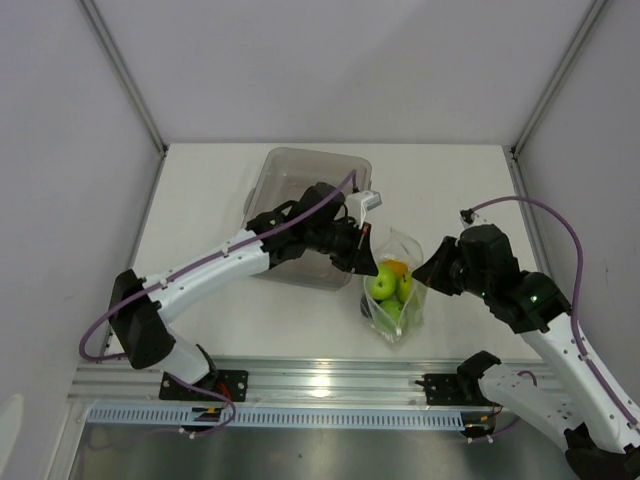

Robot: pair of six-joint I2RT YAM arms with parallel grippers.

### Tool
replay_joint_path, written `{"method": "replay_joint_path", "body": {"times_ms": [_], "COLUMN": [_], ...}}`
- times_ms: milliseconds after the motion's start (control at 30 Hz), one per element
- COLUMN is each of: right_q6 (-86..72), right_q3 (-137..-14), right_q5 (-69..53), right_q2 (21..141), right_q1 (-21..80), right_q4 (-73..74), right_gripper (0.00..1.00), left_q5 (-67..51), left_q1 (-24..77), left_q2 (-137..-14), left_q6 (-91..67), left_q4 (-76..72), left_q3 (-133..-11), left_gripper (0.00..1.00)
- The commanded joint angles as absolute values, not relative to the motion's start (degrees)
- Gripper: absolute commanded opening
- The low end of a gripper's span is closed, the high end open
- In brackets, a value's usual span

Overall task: Place the food in the zip-top bag and seal the zipper
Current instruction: Adjust the zipper food storage bag at the center of the board.

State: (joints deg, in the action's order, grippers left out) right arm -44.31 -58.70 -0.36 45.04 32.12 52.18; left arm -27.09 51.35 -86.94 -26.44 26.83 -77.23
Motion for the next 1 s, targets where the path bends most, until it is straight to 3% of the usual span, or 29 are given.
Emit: {"method": "replay_joint_path", "body": {"times_ms": [0, 133, 400, 733, 967], "right_q6": [-43.77, -43.68, -47.29, -44.30, -46.49], "right_q3": [-65.72, -66.27, -55.63, -68.11, -58.90], "right_q5": [0.00, 0.00, -3.08, -1.23, -2.54], "right_q2": [44.38, 43.16, 40.25, 44.13, 39.91], "right_q1": [32.08, 32.08, 31.99, 31.99, 31.99], "right_q4": [51.94, 52.73, 47.55, 50.89, 48.70], "right_gripper": [0.00, 0.00, 0.00, 0.00, 0.00], "left_q5": [-28.39, -28.04, -24.44, -23.64, -23.20], "left_q1": [51.59, 51.59, 51.50, 51.06, 50.63], "left_q2": [-83.67, -81.04, -82.27, -82.36, -82.09], "left_q6": [-25.40, -25.66, -25.23, -22.41, -23.73], "left_q4": [25.92, 25.23, 25.31, 32.96, 29.54], "left_q3": [-86.98, -86.93, -77.35, -94.75, -81.67], "left_gripper": [0.01, 0.00, 0.01, 0.01, 0.01]}}
